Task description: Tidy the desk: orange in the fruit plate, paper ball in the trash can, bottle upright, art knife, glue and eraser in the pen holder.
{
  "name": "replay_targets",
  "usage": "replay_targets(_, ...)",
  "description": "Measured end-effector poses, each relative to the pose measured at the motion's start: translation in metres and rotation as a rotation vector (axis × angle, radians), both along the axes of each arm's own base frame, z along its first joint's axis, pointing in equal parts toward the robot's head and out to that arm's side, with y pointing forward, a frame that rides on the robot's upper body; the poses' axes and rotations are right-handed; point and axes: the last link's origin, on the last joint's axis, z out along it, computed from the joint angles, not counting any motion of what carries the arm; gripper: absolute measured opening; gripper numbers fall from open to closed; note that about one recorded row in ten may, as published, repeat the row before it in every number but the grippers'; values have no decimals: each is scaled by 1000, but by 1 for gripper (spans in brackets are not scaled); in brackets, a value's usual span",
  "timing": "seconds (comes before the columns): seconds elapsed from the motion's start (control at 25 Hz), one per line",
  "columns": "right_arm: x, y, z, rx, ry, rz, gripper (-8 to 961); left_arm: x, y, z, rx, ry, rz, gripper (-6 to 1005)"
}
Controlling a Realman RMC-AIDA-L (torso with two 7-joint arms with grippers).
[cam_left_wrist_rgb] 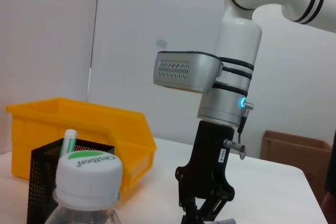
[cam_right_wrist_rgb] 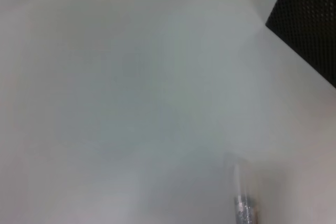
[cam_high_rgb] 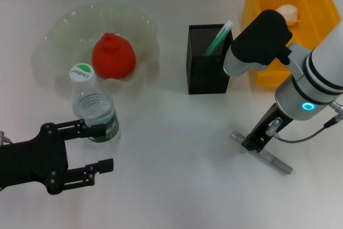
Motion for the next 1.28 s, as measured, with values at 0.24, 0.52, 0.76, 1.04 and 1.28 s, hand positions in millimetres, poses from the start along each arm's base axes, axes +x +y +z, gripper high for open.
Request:
replay_targets(0.24,-28,-2,33,44,181,49,120,-1,-2,1,-3,-3,1,680)
replay_targets(0.52,-49,-1,107,163,693,119,119,-1,-5,2,-8,-13,1,680)
replay_targets(0.76,-15,17,122,372,1052,262,116,-1,-6,2,-8,-18,0,680)
replay_targets(1.04,39,50,59,558,1086,272,118,1,-6,0,-10,-24,-1,680)
replay_targets(1.28,39,60,38,554,1030,279,161,0,-6,1,-4,-26,2,680)
